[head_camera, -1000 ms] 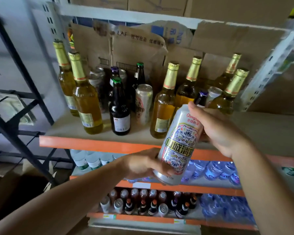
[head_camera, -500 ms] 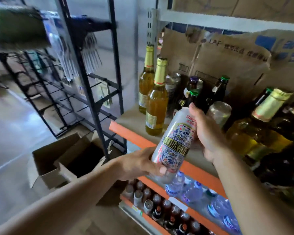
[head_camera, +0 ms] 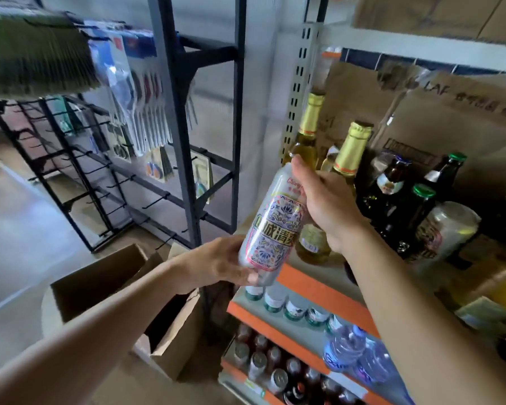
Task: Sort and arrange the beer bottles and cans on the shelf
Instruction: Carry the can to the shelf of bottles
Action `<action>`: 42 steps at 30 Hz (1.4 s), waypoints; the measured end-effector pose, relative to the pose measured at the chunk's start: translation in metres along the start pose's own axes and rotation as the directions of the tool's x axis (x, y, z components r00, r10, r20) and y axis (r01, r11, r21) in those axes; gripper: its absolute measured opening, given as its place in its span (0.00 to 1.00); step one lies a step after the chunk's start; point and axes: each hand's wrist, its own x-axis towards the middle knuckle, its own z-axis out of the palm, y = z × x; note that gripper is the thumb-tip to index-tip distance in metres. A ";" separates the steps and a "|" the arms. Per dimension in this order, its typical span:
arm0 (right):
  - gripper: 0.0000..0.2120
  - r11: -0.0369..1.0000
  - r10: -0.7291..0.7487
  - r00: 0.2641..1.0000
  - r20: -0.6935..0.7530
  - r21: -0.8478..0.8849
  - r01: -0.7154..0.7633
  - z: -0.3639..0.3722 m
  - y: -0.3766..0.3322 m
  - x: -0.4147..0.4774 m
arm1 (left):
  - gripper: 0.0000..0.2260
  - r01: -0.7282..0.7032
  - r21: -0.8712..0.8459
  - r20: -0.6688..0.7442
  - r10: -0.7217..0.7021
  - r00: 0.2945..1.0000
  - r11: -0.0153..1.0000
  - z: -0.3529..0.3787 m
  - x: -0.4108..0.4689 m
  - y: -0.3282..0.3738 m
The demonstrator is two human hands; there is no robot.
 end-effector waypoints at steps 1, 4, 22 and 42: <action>0.41 1.000 0.010 0.999 -0.031 -0.001 -0.010 0.006 -0.002 0.006 | 0.20 -0.011 0.011 -0.003 0.011 1.000 1.000 -0.011 -0.001 -0.003; 0.26 0.999 0.048 0.990 -0.131 0.003 -0.048 0.014 -0.003 0.020 | 0.22 -0.025 0.090 -0.005 0.025 1.000 0.996 -0.033 0.004 -0.006; 0.21 0.993 0.059 0.998 0.003 -0.102 -0.058 0.023 0.002 0.033 | 0.16 -0.003 0.322 -0.014 0.008 1.000 0.947 -0.056 0.037 -0.013; 0.20 0.993 0.039 0.960 -0.279 -0.100 -0.069 -0.038 0.031 -0.043 | 0.17 -0.089 0.539 0.226 -0.042 0.973 0.838 0.013 0.080 -0.024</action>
